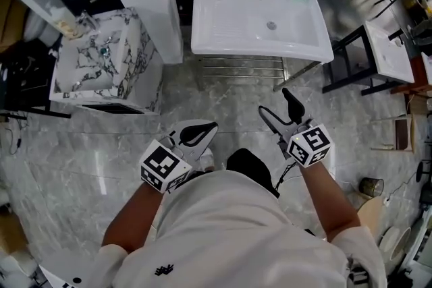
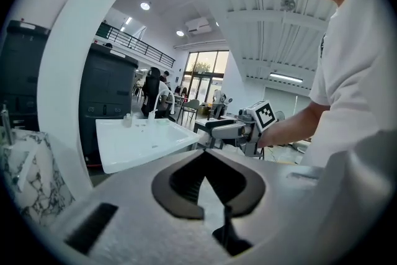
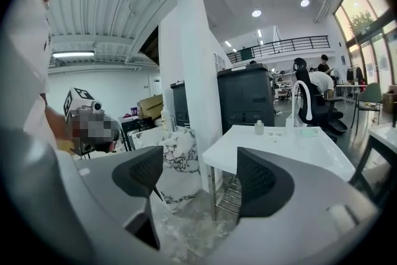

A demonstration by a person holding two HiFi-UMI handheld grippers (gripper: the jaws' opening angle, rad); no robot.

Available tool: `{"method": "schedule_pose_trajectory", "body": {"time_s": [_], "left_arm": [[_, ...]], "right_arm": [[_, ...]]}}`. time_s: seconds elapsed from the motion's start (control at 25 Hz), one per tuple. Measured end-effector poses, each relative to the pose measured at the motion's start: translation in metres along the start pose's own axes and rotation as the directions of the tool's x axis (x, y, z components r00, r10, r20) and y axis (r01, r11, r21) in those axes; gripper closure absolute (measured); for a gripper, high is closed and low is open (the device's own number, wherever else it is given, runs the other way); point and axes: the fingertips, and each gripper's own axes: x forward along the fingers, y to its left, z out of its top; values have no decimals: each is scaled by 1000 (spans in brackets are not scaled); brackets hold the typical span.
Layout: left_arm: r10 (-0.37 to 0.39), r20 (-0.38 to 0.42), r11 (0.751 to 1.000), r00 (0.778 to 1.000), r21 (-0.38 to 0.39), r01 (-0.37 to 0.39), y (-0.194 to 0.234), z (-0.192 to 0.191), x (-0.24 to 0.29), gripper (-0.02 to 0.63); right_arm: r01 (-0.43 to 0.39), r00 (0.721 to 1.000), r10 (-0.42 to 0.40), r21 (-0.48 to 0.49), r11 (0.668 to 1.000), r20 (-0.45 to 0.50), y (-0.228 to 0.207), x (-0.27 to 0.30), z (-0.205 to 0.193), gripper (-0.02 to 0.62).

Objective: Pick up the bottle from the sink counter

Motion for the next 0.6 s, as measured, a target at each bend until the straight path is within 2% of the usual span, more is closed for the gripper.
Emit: {"method": "schedule_pose_trajectory", "body": {"time_s": [0.32,0.6], "left_arm": [[30,17,999,999,-26,-29,54,19,14,600],[95,7,995,995,-39,-95,111,44,56,600]], "right_arm": [[21,1000,-21,-6,1000,-10,-55,65,15,230],[-18,1000,17,-38,999,-15,-124,137,28,233]]}}
